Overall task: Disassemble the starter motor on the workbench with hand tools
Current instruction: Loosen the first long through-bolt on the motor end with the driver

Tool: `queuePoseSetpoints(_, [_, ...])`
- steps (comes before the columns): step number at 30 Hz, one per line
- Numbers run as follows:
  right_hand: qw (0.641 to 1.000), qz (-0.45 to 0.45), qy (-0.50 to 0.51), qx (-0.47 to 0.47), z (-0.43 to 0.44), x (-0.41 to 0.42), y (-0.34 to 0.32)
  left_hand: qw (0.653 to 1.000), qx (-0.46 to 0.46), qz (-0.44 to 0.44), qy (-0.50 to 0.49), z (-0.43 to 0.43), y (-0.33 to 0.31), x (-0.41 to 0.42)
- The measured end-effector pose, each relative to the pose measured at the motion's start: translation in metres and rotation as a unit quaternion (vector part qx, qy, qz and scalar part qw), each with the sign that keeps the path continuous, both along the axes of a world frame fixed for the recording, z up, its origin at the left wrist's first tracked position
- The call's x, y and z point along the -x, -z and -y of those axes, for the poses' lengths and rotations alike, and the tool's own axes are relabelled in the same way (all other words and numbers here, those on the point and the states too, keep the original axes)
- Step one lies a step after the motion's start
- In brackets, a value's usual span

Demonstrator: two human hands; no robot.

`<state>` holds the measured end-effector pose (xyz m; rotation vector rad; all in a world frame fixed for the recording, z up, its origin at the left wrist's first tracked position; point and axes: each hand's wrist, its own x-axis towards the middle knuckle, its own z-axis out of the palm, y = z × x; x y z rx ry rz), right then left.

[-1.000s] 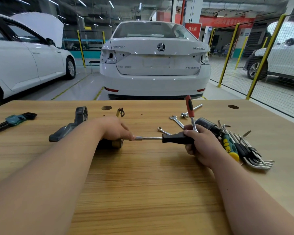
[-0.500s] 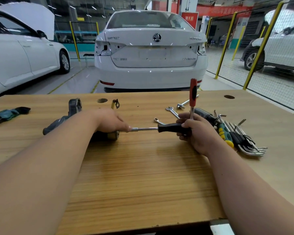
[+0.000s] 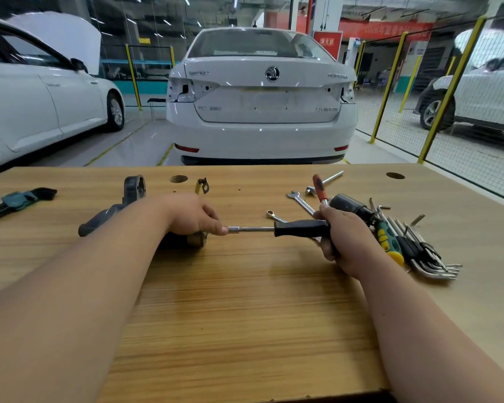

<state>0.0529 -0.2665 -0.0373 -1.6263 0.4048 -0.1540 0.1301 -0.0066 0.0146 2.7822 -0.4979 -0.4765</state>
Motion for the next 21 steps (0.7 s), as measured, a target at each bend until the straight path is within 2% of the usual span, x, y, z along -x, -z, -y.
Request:
queuePoseSetpoints(4, [1.000,-0.001,-0.001,0.020,0.001,-0.001,0.000,1.000,0.007,-0.006,-0.001,-0.001,0.001,-0.001])
queuePoseSetpoints(8, [1.000,0.006,-0.003,-0.017,0.000,-0.001,0.002,0.999,-0.006,0.026,-0.044,0.000,0.001,0.001])
queuePoseSetpoints(15, [0.999,0.015,0.003,-0.034,-0.002,-0.003,0.003,0.989,0.120,0.024,-0.080,-0.002,0.005,-0.001])
queuePoseSetpoints(17, [0.999,0.024,-0.005,-0.048,-0.001,-0.003,0.003,0.983,0.142,0.065,-0.092,-0.002,0.010,-0.003])
queuePoseSetpoints(21, [0.995,0.040,-0.019,-0.091,0.001,-0.004,0.003,0.943,0.211,0.245,-0.086,-0.007,0.027,0.002])
